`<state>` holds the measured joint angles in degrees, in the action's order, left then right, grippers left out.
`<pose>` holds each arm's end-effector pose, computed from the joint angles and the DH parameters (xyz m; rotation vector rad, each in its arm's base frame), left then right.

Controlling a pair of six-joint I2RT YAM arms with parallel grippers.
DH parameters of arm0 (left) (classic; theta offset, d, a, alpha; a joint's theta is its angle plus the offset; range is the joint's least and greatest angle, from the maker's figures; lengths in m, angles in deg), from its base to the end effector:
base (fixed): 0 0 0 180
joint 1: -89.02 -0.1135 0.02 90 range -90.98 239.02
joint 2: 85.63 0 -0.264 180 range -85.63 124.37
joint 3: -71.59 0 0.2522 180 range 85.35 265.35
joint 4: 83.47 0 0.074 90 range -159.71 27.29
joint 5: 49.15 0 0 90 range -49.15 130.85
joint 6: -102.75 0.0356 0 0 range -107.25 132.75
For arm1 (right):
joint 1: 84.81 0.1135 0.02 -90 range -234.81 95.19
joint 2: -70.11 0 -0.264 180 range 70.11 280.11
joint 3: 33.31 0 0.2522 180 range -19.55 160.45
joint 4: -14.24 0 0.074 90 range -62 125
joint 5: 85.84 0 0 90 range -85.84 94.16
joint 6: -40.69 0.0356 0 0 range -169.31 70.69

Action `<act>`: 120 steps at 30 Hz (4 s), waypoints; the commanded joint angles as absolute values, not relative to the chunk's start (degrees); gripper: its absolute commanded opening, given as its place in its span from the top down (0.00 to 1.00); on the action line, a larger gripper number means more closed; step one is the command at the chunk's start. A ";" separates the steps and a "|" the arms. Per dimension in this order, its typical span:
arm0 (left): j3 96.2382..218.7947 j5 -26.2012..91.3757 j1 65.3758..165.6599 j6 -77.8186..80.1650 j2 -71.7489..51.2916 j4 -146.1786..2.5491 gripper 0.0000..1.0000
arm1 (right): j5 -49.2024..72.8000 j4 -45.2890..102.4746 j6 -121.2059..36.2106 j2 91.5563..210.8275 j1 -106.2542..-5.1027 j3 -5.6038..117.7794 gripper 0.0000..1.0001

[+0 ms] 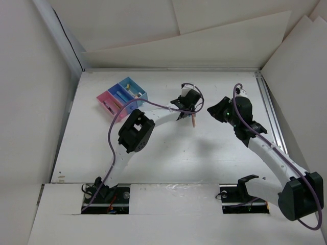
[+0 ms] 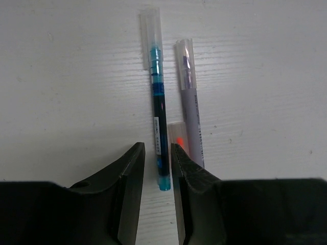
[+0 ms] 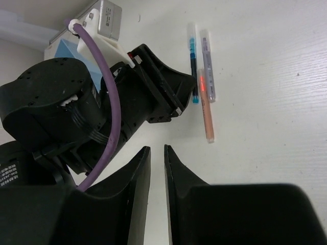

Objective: Sort the stationery into containers
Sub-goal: Pick up the pen from the center of the board, then place the pen in the storage box, then pick up the pen from the center of the board.

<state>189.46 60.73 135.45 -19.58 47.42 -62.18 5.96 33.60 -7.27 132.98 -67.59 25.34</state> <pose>0.3741 -0.3757 0.1765 0.0765 2.1909 -0.4030 0.2400 0.0755 0.2861 0.4201 2.0071 0.6916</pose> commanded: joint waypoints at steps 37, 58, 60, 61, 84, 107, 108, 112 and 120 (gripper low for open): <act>151.38 59.06 111.19 -29.87 4.12 -75.93 1.00 | 8.99 31.95 -7.30 132.43 -68.02 25.10 0.77; 142.83 61.33 93.32 -32.69 8.14 -71.72 0.91 | 10.93 30.37 -7.30 136.29 -66.35 26.16 0.77; 141.51 61.33 93.32 -32.69 8.14 -72.44 0.86 | 10.93 30.37 -7.30 136.29 -66.35 26.16 0.77; 140.90 61.33 93.32 -32.69 7.45 -72.44 0.82 | 10.93 30.37 -7.30 136.29 -66.35 26.16 0.77; 157.47 66.77 137.85 -25.04 15.94 -71.92 0.73 | 4.43 31.51 -7.30 131.30 -66.43 25.02 0.80; 181.85 69.75 143.33 -27.32 43.65 -59.62 0.82 | 6.79 31.51 -5.54 125.48 -71.36 22.47 0.67; 181.16 70.37 143.33 -27.33 43.65 -59.60 0.84 | 6.79 31.51 -5.54 125.48 -71.36 22.47 0.67; 177.03 73.97 143.33 -27.33 41.28 -59.08 0.91 | 6.79 31.51 -5.54 125.48 -71.36 22.47 0.68; 166.92 78.91 142.81 -29.79 31.72 -59.86 1.00 | 7.32 31.51 -5.54 125.48 -71.36 22.47 0.68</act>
